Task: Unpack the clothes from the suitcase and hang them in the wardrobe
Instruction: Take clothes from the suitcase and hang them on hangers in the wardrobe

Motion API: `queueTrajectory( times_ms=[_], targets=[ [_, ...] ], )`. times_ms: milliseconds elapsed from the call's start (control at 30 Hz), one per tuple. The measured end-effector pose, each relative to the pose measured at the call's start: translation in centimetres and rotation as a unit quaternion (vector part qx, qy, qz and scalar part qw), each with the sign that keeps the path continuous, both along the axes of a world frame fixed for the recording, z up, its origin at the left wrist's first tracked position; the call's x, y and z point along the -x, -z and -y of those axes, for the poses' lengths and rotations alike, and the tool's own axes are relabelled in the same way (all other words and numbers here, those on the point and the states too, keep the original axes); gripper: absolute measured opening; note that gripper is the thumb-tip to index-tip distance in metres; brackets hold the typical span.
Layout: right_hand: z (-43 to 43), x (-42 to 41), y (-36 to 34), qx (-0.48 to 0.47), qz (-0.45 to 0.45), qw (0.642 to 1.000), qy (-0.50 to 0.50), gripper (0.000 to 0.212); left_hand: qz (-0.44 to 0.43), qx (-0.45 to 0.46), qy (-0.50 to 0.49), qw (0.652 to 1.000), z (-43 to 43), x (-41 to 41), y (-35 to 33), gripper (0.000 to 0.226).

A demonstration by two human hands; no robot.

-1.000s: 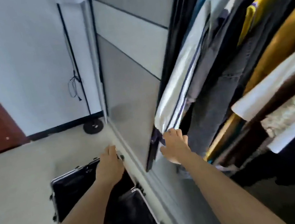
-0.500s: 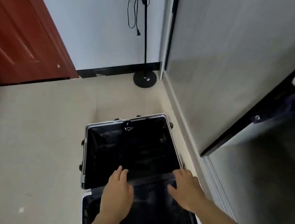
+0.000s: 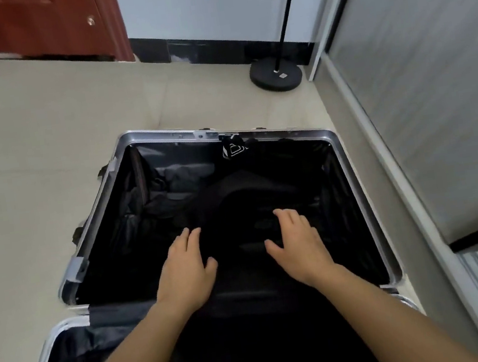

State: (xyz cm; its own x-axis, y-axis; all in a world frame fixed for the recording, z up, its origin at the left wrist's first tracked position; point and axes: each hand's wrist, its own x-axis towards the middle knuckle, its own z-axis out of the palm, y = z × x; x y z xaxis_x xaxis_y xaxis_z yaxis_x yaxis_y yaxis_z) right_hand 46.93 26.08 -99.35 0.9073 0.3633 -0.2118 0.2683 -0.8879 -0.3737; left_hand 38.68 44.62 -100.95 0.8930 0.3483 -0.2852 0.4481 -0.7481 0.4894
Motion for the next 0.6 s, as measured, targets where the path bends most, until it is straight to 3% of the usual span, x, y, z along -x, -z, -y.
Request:
queueTrajectory(
  times_ms=[100, 233, 300, 367, 400, 467, 533, 600],
  targets=[
    [-3.3, -2.5, 2.1, 0.004, 0.08, 0.996, -0.025, 0.078, -0.032, -0.001, -0.037, 0.999, -0.4, -0.6, 1.2, 0.083],
    [-6.8, -6.1, 3.3, 0.121, 0.149, 0.98, -0.058, 0.089, -0.03, -0.015, -0.037, 0.999, -0.3, -0.7, 1.5, 0.089],
    [-7.7, -7.2, 4.0, 0.201, 0.173, 0.96, -0.087, 0.071, -0.015, -0.012, -0.042, 0.999, -0.3, -0.7, 1.5, 0.089],
    [-8.1, -7.6, 5.0, 0.214, 0.154, 0.959, -0.101, 0.034, -0.001, -0.009, -0.053, 0.999, -0.5, -0.7, 1.6, 0.088],
    [-8.2, -7.4, 5.4, 0.161, 0.103, 0.978, -0.08, 0.023, 0.005, -0.007, -0.058, 0.998, -0.4, -0.7, 1.7, 0.089],
    [-8.0, -6.7, 5.3, -0.016, -0.034, 0.999, 0.016, 0.029, 0.016, -0.001, -0.068, 0.998, -0.3, -0.8, 1.8, 0.092],
    [-7.6, -5.6, 4.3, -0.171, -0.137, 0.97, 0.105, 0.034, 0.018, 0.0, -0.069, 0.997, -0.4, -0.7, 1.8, 0.095],
    [-6.5, -4.6, 3.2, -0.266, -0.282, 0.906, 0.169, 0.029, 0.007, 0.005, -0.061, 0.998, -0.4, -0.7, 1.7, 0.096]
  ],
)
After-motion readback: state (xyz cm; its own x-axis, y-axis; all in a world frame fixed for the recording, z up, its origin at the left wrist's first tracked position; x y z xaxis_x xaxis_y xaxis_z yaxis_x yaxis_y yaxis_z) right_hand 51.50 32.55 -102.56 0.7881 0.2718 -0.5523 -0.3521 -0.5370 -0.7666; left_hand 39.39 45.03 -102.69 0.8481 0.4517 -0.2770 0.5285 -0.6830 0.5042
